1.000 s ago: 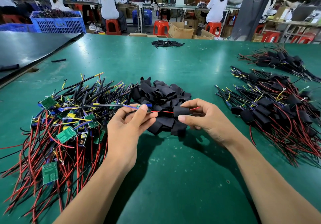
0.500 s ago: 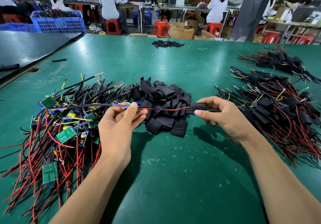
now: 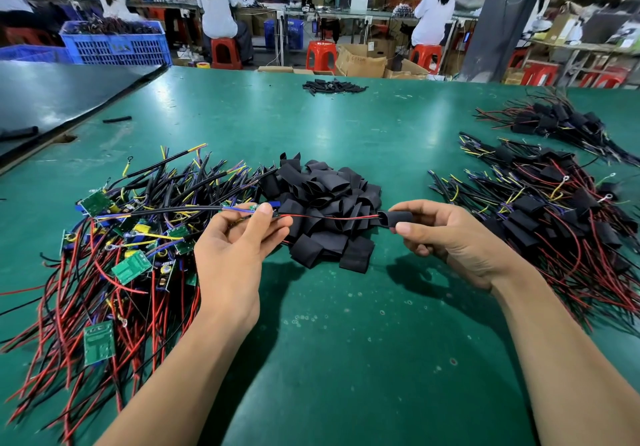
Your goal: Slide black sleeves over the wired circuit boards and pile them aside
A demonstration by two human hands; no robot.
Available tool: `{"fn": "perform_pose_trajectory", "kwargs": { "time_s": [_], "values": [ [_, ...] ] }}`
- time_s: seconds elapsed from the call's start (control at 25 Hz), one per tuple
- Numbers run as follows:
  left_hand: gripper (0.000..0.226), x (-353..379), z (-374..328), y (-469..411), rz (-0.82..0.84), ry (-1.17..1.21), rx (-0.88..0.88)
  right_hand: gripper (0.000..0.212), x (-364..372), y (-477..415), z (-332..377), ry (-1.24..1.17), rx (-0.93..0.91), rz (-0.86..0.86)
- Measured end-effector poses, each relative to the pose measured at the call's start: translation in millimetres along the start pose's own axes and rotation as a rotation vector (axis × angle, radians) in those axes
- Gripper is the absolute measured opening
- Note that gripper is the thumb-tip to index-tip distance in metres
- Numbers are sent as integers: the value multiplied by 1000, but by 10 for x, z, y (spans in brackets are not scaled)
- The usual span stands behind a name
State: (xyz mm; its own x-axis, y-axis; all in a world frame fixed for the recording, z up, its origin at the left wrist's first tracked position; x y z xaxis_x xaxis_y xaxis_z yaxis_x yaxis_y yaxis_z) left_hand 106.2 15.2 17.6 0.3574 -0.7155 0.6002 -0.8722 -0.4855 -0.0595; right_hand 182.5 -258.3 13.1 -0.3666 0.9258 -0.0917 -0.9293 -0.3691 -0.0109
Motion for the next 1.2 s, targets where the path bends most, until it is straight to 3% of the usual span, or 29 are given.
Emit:
{"fn": "perform_pose_trajectory", "kwargs": {
  "time_s": [0.28, 0.52, 0.76, 0.96, 1.2],
  "values": [
    [15, -1, 6, 9, -2, -3, -3, 29, 139, -28, 5, 9, -17, -2],
    [15, 10, 3, 17, -6, 10, -8, 44, 172, -47, 65, 158, -81, -146],
    [14, 34, 3, 34, 2, 13, -14, 29, 97, -27, 46, 201, -62, -177],
    [15, 69, 26, 53, 39, 46, -59, 33, 213, -42, 33, 141, -37, -94],
    [16, 204, 193, 113, 128, 145, -251, 40, 506, -64, -2, -81, -18, -63]
  ]
}}
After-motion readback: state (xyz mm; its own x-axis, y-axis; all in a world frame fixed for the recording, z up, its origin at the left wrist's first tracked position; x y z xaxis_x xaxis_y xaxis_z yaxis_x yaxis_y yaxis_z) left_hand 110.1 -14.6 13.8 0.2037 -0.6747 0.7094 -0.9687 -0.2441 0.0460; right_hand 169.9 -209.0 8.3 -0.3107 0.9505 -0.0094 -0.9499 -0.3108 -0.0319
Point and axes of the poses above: each hand's wrist, its own y-axis away from the middle knuckle, its own x-axis out of the palm, z = x × y, the point moved 8 cm from there along -y, towards the middle knuckle, and after that the axes turned 6 degrees about y, right-handed, at the moved point
